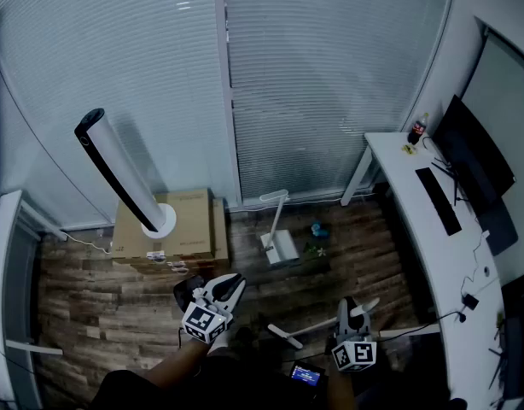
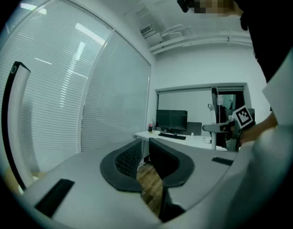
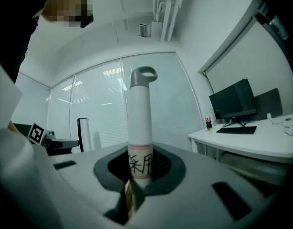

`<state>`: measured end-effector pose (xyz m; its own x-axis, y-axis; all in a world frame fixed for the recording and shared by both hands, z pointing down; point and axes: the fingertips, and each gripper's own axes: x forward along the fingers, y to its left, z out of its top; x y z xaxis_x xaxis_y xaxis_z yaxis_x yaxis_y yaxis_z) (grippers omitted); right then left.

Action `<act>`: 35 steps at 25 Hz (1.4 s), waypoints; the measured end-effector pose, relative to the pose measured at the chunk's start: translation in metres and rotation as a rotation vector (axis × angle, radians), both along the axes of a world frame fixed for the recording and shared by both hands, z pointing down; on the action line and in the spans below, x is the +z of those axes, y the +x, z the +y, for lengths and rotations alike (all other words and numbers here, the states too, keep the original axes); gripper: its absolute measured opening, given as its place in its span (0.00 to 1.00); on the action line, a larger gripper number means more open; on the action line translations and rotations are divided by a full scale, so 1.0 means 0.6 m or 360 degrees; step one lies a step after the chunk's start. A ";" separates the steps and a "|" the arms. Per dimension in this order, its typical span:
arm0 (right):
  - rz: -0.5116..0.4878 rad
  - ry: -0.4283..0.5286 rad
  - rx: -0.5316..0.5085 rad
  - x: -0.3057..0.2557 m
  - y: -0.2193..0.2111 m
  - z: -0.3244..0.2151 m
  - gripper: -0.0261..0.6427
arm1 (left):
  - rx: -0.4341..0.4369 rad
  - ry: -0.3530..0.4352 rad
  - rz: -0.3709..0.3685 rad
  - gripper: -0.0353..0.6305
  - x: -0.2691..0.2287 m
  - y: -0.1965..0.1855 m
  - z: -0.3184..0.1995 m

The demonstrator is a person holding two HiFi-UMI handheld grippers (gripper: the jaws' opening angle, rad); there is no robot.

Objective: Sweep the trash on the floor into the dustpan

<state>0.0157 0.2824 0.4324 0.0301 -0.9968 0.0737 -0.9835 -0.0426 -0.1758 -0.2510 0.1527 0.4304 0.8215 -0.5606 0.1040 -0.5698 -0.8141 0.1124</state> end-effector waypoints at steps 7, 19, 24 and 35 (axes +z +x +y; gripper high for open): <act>0.0054 -0.0031 0.0100 0.003 -0.012 -0.008 0.09 | 0.0126 -0.0019 0.0073 0.11 0.013 0.000 0.019; 0.0075 -0.0006 0.0372 -0.024 -0.010 0.069 0.09 | 0.0267 -0.0011 0.0146 0.11 -0.003 -0.019 0.015; 0.0058 -0.0053 0.0431 -0.021 0.002 0.075 0.09 | 0.0249 -0.0008 0.0175 0.11 -0.018 -0.023 0.015; 0.0027 -0.0150 0.0532 -0.007 0.070 0.129 0.09 | 0.0365 -0.0033 0.0117 0.11 -0.017 0.036 0.070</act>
